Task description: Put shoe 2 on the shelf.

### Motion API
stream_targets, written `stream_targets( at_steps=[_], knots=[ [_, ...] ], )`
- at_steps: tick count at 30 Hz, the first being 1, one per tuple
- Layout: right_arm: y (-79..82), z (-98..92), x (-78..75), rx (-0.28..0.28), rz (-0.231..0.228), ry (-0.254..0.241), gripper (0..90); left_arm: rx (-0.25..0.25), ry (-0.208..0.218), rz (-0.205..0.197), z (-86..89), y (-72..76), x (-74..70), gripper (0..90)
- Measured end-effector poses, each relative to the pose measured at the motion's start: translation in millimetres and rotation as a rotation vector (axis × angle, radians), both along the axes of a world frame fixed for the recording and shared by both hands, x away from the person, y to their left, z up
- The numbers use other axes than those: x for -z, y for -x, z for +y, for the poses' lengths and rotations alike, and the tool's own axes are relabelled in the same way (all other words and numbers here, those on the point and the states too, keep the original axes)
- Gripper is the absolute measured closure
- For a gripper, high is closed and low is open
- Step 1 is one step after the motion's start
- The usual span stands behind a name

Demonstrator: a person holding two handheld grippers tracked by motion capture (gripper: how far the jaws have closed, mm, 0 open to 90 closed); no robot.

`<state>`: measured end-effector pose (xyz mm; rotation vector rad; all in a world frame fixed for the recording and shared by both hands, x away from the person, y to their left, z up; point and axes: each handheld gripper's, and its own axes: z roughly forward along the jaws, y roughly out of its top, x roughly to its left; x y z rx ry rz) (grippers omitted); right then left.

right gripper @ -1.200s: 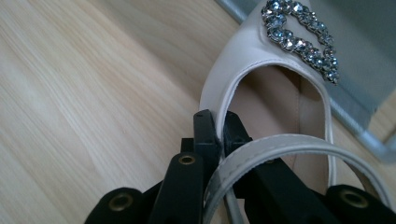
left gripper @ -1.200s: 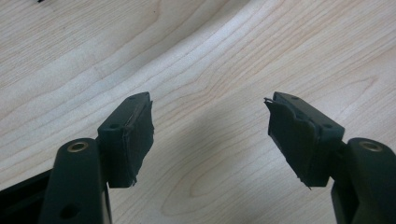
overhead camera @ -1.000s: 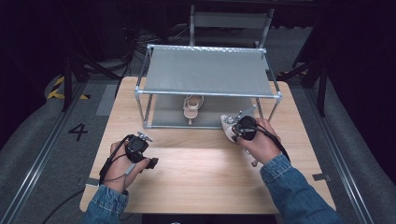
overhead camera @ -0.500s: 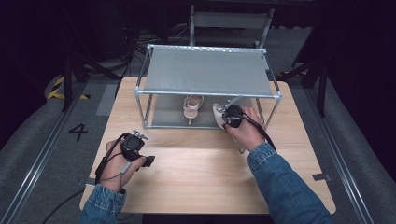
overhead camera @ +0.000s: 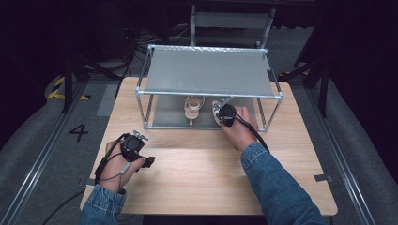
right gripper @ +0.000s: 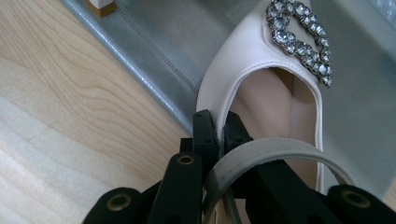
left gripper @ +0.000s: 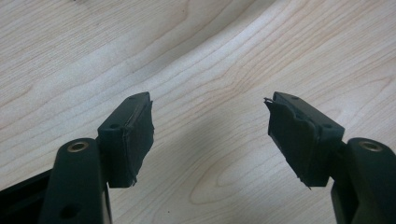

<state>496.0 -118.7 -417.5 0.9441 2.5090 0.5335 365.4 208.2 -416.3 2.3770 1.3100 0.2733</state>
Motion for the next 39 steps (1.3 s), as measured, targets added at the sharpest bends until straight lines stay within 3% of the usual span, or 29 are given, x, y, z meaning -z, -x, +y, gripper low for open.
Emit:
stream_targets(
  at_steps=[5, 9, 12, 13, 17, 29, 31, 36, 39],
  knots=[
    [-3.8, 7.7, 0.6, -0.006, -0.015, 0.017, 86.6, 0.005, 0.006, -0.002, 0.8, -0.7, -0.8, 31.5],
    [-8.1, 11.3, 3.1, -0.007, 0.002, 0.025, 82.9, 0.010, 0.003, 0.001, 1.0, -2.2, -0.9, 31.5],
    [-8.1, 10.9, 4.4, -0.003, -0.031, 0.012, 73.3, 0.007, 0.005, 0.004, 0.3, -3.3, 0.4, 31.5],
    [-5.2, 11.2, 2.0, -0.018, -0.090, 0.011, 64.3, 0.003, 0.006, 0.009, -0.4, -3.5, 1.1, 31.4],
    [1.4, 9.4, -3.6, -0.020, -0.117, 0.026, 57.7, 0.013, -0.002, 0.012, -3.0, -5.2, 2.2, 31.4],
    [34.7, -15.6, -36.0, -0.003, -0.184, -0.092, 50.3, 0.043, -0.006, 0.022, -13.2, -17.0, 2.7, 31.2],
    [43.8, -24.9, -42.9, 0.005, -0.181, -0.118, 50.3, 0.044, -0.001, 0.022, -14.9, -20.1, 1.5, 31.1],
    [58.6, -49.6, -49.0, 0.047, -0.103, -0.182, 53.4, 0.053, -0.006, 0.022, -17.2, -24.2, 1.8, 31.2],
    [64.6, -59.7, -49.9, 0.061, -0.086, -0.202, 55.8, 0.054, -0.005, 0.025, -18.6, -24.3, 2.1, 31.1]
  ],
)
